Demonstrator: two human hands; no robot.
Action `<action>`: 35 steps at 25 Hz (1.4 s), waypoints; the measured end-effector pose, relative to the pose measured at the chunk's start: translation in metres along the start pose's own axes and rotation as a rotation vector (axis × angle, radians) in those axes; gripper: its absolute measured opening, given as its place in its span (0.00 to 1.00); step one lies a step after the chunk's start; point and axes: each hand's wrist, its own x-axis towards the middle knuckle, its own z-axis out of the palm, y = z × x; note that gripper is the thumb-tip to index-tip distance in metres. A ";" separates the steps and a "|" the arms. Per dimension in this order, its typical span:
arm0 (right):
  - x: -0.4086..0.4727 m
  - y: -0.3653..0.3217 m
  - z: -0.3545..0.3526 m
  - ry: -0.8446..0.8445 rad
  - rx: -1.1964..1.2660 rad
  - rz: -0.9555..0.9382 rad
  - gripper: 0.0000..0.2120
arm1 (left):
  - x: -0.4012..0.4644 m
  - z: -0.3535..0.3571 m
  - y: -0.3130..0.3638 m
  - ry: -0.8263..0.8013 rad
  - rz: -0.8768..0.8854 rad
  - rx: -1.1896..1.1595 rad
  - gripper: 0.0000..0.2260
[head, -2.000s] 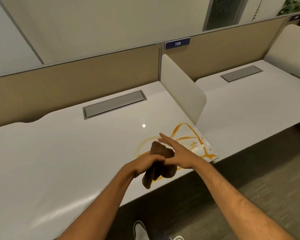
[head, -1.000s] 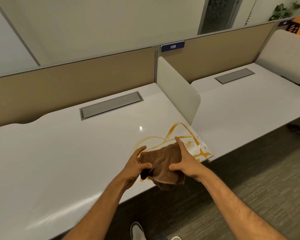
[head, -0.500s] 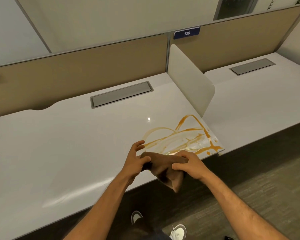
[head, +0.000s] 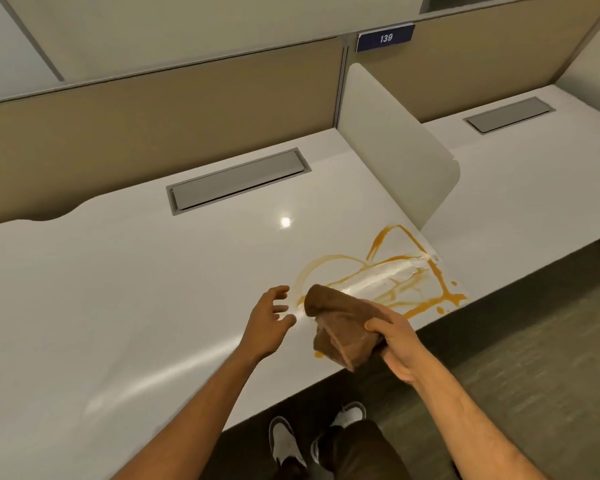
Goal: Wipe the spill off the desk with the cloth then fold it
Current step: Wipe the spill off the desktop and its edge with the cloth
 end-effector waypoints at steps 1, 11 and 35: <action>0.012 -0.007 0.001 0.047 -0.035 -0.029 0.19 | 0.010 -0.003 -0.010 0.005 0.003 0.032 0.27; 0.159 0.007 0.009 0.309 -1.186 -0.448 0.33 | 0.114 0.007 -0.115 -0.036 0.053 0.537 0.34; 0.236 0.054 0.064 -0.176 -1.280 -0.927 0.27 | 0.120 0.006 -0.175 0.066 0.175 0.878 0.34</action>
